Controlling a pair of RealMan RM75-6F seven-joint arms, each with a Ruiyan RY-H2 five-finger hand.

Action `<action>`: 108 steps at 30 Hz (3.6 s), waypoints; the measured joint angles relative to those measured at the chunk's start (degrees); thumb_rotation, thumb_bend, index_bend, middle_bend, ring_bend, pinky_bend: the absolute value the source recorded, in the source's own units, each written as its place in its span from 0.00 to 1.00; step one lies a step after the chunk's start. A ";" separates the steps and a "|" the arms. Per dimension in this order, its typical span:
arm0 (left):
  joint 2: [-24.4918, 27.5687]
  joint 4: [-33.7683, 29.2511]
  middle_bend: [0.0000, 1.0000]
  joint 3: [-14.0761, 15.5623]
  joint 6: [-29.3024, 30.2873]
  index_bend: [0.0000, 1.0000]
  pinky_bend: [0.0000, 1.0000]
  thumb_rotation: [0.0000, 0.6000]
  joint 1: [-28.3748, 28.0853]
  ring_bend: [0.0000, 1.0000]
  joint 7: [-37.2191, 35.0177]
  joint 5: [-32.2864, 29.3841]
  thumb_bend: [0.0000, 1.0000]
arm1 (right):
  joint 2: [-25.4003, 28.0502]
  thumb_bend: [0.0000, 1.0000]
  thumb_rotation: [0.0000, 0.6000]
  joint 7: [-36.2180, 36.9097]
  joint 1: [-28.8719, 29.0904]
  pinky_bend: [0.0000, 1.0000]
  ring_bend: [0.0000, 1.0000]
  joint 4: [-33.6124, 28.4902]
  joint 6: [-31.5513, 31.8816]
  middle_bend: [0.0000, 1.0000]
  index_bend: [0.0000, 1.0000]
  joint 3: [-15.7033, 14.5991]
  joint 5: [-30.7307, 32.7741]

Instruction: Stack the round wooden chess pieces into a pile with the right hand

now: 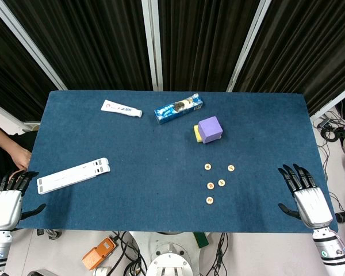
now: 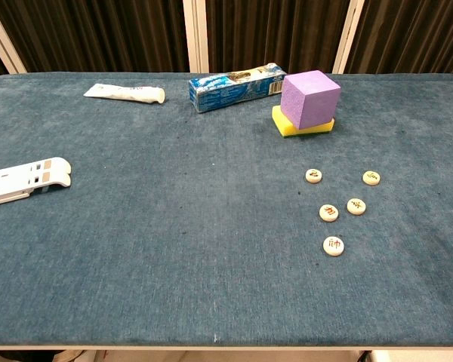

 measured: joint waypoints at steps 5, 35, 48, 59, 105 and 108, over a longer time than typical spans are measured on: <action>0.26 -0.53 0.18 0.00 0.04 0.19 0.00 1.00 0.18 0.12 0.39 -0.33 0.01 | -0.57 0.24 1.00 -0.20 1.23 0.14 0.06 0.22 -1.96 0.13 0.17 -0.25 -1.78; -0.15 1.47 0.18 0.23 1.14 0.19 0.00 1.00 1.22 0.12 -1.45 -0.24 0.01 | -18.88 0.47 1.00 -7.90 17.64 0.14 0.06 6.33 -26.14 0.13 0.47 0.30 -4.48; -0.63 2.86 0.18 0.20 1.09 0.19 0.00 1.00 1.55 0.12 -2.53 -0.61 0.01 | -20.81 0.51 1.00 -8.06 18.88 0.14 0.08 8.09 -26.72 0.13 0.53 -0.38 -3.32; -0.79 3.30 0.18 0.24 1.03 0.19 0.00 1.00 1.60 0.12 -2.96 -0.47 0.01 | -20.40 0.53 1.00 -7.49 19.12 0.14 0.09 8.15 -24.43 0.15 0.57 1.16 -1.94; -1.19 3.84 0.18 0.34 -0.06 0.19 0.00 1.00 1.80 0.12 -3.09 -1.14 0.01 | -21.56 0.53 1.00 -8.23 22.64 0.14 0.09 9.44 -27.22 0.16 0.44 2.71 4.15; -1.27 3.98 0.18 0.30 -0.11 0.19 0.00 1.00 1.79 0.12 -3.21 -1.21 0.01 | -21.38 0.53 1.00 -8.36 22.45 0.14 0.09 9.28 -26.58 0.16 0.42 2.61 3.98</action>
